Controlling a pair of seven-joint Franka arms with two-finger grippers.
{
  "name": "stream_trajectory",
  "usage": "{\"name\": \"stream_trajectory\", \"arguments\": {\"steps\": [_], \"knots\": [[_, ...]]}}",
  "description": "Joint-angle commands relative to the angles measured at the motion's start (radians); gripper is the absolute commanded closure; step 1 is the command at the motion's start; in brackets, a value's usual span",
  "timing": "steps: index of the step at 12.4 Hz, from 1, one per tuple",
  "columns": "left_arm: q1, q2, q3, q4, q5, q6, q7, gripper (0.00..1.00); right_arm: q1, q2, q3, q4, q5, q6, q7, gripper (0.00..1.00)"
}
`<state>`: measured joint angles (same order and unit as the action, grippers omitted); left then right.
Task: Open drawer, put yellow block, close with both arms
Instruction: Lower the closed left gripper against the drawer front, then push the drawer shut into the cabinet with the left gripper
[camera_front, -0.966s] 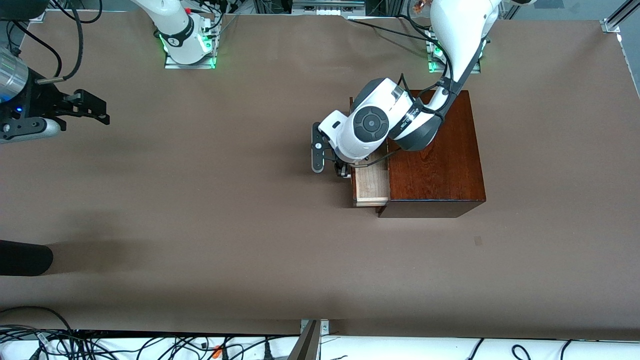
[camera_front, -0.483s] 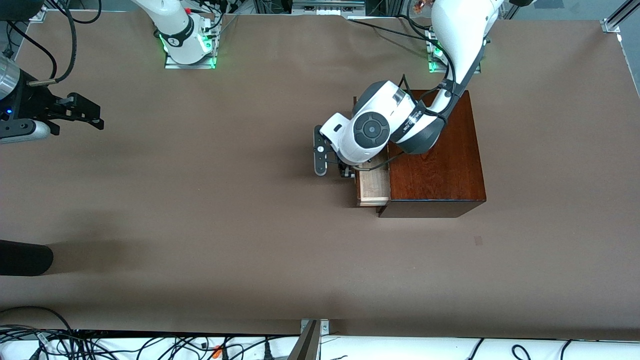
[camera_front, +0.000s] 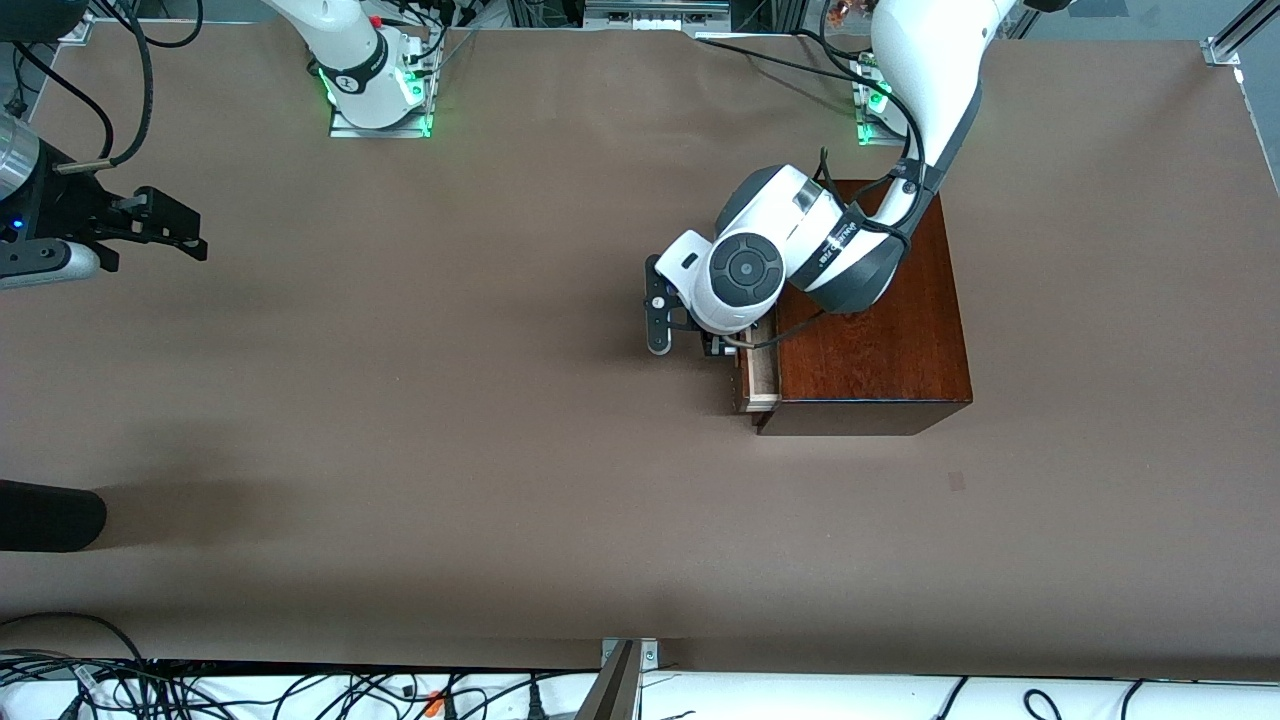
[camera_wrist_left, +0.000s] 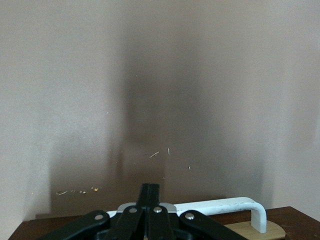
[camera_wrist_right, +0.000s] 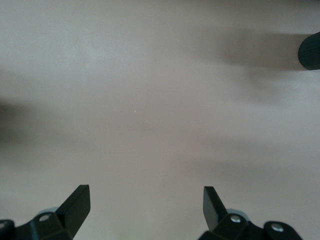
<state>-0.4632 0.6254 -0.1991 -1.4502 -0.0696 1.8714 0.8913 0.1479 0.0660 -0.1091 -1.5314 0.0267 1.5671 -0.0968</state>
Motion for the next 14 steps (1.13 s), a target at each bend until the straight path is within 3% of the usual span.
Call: {"name": "stream_trajectory", "arguments": {"steps": [1, 12, 14], "knots": [[0.031, -0.013, 0.009, 0.017, 0.069, -0.07, 0.018, 1.0, -0.007, 0.006, 0.005, 0.017, -0.001, -0.001, 0.011, 0.0], [0.052, -0.029, -0.003, 0.09, 0.07, -0.161, 0.021, 1.0, -0.008, 0.006, 0.005, 0.017, 0.001, -0.001, 0.011, 0.0], [0.06, -0.064, -0.007, 0.093, 0.022, -0.166, 0.014, 1.0, -0.01, 0.006, 0.005, 0.017, 0.001, -0.001, 0.011, 0.0]]}}
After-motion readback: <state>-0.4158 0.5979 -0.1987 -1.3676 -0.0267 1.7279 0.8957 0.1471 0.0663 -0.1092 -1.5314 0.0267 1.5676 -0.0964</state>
